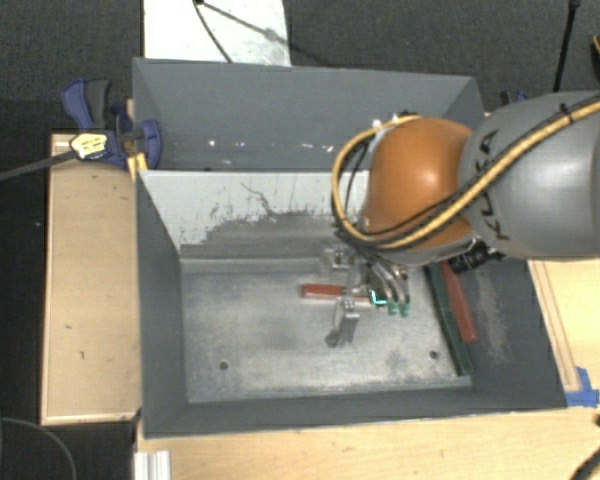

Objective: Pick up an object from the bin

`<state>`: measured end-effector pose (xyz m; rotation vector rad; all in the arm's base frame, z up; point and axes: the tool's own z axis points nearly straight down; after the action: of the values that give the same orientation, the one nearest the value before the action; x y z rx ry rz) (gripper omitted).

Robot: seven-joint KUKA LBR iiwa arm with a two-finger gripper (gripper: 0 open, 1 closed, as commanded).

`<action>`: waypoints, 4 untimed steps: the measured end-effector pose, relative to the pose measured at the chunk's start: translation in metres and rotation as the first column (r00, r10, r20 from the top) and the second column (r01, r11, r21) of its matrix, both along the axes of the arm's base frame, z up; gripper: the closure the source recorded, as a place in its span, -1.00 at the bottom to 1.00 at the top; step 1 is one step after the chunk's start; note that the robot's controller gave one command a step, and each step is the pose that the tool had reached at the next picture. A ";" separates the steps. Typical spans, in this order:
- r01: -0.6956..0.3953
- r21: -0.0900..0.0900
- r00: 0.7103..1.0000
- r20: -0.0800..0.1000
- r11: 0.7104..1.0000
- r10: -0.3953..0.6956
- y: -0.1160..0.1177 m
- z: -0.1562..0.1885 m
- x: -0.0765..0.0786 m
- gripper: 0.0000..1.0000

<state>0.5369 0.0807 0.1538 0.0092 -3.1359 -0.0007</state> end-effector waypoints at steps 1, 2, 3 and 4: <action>-0.193 -0.001 0.981 0.002 0.981 0.193 -0.028 -0.086 0.035 -1.00; -0.189 0.000 0.982 0.007 0.982 0.189 -0.026 -0.083 0.036 1.00; -0.188 0.000 0.982 0.007 0.982 0.188 -0.026 -0.083 0.035 -1.00; -0.185 0.000 0.983 0.007 0.983 0.185 -0.026 -0.083 0.036 1.00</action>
Offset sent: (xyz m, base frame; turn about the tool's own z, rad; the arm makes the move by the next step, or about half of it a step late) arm 0.0348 -0.0263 -0.0838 -0.1958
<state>0.5724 0.0544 0.0709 0.3012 -3.1280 -0.0014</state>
